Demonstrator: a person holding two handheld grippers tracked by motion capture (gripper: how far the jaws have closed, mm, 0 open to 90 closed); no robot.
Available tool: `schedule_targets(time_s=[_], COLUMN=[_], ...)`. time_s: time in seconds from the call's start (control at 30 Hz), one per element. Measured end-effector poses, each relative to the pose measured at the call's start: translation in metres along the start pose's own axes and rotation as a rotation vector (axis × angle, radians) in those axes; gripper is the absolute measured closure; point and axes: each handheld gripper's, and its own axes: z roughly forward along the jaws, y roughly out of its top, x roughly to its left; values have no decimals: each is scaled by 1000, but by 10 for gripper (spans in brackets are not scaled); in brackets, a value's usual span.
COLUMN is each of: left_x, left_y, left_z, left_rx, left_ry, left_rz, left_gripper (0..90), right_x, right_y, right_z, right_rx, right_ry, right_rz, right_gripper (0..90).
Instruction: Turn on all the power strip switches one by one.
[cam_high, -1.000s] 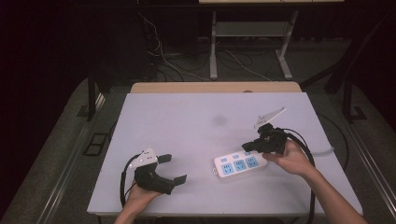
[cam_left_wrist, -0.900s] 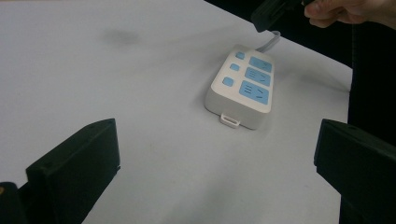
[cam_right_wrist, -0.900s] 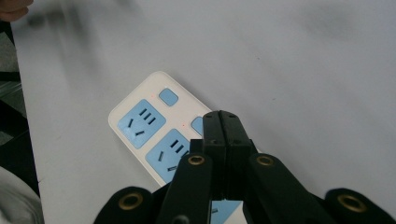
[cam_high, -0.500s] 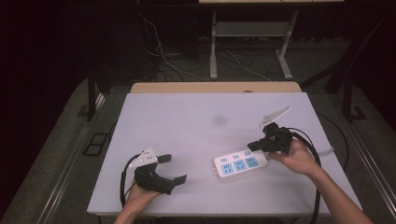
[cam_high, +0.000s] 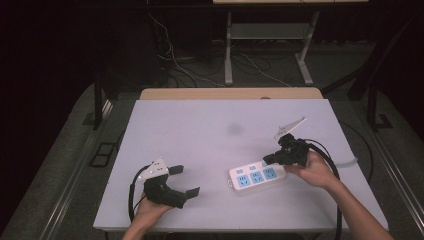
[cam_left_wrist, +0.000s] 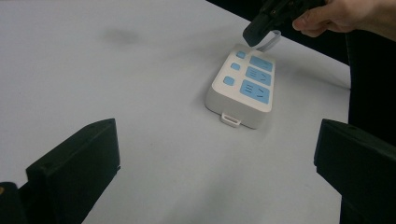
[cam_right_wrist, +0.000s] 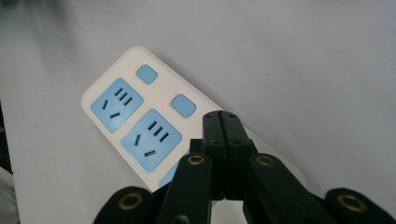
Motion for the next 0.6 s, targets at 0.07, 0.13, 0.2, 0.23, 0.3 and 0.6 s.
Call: schedule_targets(time_s=[0.07,0.13,0.2,0.23,0.3,0.6], left_x=[0,0,0,0,0,0], left_y=[0,0,0,0,0,0], left_z=[0,0,0,0,-1,0], left_rx=[-1,0,0,1,-1,-3], left_ry=[-1,-1,-1,-1,-1,-1], left_rz=[-1,-1,0,0,-1,-4], left_gripper=[0,0,0,0,0,0], right_x=[0,0,-1,-2,-4,-8], right_y=[1,2,2,2,2,-2], right_z=[2,5,7,8,10,12], right_rx=[0,3,8,11,21,19], right_ry=[6,2,2,-1,-1,8], right_rz=[2,-1,1,3,9,20], right_gripper=[899,899,899,899,899,899])
